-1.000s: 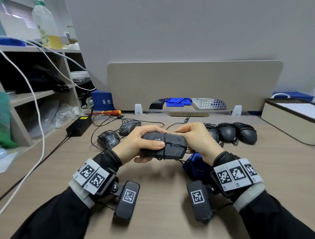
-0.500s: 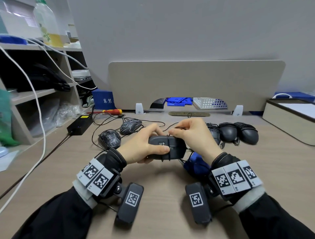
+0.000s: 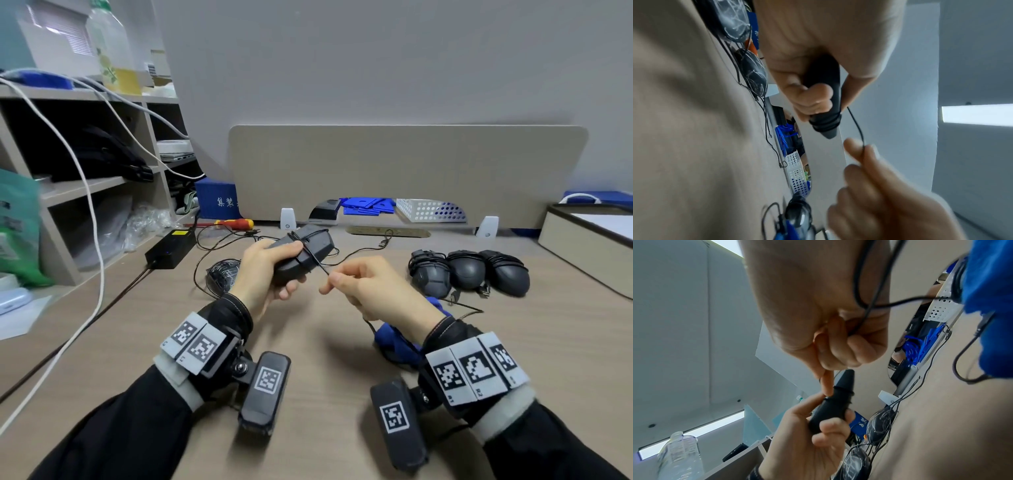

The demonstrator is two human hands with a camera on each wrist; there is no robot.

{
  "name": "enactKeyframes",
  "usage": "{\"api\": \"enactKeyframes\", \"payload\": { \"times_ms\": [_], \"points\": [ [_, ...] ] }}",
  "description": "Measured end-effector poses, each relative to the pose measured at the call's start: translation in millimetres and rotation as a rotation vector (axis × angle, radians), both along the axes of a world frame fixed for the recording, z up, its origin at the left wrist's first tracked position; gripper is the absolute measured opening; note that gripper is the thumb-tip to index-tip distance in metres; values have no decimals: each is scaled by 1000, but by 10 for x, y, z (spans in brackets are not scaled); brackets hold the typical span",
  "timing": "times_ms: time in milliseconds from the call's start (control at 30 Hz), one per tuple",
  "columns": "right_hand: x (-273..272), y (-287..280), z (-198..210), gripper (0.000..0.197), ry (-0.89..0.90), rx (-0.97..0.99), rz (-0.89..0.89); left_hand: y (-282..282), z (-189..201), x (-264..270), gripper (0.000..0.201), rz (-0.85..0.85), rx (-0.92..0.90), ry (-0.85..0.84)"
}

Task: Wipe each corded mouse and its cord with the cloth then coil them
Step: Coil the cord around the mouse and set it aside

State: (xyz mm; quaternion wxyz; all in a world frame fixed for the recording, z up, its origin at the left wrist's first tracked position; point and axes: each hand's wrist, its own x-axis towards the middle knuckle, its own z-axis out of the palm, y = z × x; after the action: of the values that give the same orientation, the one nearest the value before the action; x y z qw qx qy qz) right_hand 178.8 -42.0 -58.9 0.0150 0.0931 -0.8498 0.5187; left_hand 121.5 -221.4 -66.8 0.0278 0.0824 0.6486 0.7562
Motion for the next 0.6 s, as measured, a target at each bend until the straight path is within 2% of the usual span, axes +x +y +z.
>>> {"api": "enactKeyframes", "payload": {
  "times_ms": [100,233,333,400,467,600],
  "points": [
    [28,19,-8,30,-186,-52,35,7,31,68,21,-86,85,40],
    [36,70,-1,26,-254,-55,60,62,40,134,27,-238,60,121],
    [13,159,13,22,-230,-65,-33,37,65,179,44,-342,21,168],
    [-14,204,6,30,-184,-58,-101,28,89,223,40,-400,-30,191],
    [-45,220,-14,35,-124,-35,-161,46,100,272,34,-466,-144,229],
    [-65,261,4,26,-24,-21,-226,64,89,288,43,-555,-381,238]
  ]
}}
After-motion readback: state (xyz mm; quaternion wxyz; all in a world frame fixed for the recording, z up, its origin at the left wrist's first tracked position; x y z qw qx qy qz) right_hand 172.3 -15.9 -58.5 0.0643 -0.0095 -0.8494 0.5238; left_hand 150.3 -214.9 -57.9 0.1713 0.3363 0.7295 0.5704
